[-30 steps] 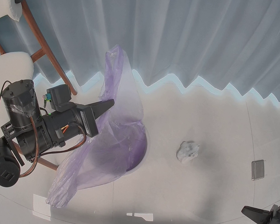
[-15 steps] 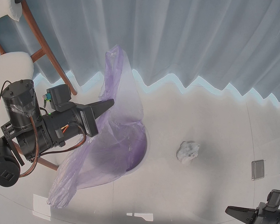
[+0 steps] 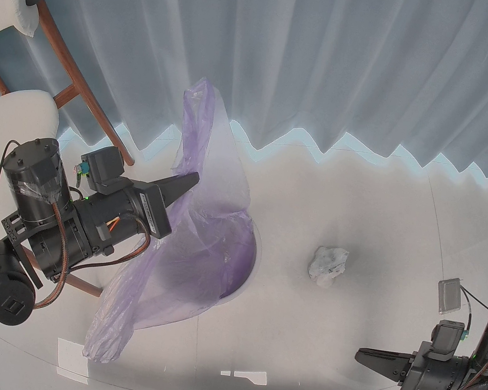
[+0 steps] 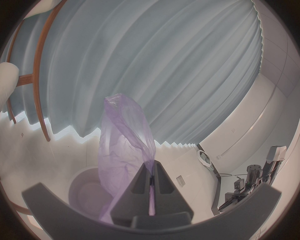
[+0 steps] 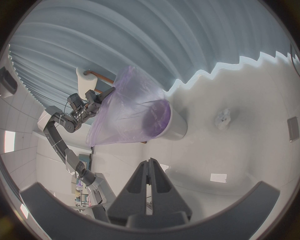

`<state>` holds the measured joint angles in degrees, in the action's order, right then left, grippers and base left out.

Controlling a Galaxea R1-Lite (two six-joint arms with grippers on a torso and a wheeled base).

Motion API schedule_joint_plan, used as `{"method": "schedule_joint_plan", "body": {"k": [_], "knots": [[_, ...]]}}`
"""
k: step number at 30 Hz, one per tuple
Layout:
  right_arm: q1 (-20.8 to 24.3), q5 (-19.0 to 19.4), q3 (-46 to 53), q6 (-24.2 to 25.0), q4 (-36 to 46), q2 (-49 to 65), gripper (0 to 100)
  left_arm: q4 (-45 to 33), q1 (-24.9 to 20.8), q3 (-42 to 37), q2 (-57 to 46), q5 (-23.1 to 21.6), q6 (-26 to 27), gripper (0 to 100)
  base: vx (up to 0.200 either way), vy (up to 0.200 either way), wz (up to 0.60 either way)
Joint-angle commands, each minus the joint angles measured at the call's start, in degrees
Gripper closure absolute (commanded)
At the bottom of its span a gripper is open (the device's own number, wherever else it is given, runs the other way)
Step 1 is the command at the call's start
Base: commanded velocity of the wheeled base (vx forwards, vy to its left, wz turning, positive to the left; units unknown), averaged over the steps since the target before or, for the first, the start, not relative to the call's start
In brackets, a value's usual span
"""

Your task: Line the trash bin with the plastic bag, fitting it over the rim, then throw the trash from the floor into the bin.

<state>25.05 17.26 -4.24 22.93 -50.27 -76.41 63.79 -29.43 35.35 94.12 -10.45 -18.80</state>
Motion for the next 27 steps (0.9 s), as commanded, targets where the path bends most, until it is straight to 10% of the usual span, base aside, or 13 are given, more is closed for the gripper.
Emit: {"method": "schedule_joint_plan", "body": {"k": [1,27], "knots": [[4.5,-1.1,-0.2,0.2,-5.7,-10.9,100,0.0,0.5,0.1,-0.1,0.0,0.0,100,0.000,0.000,0.00],[24.9,-11.2,-10.0,-2.0,-39.7,-51.6,100,0.6,0.7,-0.3,0.0,0.1,4.0,100,0.000,0.000,0.00]]}}
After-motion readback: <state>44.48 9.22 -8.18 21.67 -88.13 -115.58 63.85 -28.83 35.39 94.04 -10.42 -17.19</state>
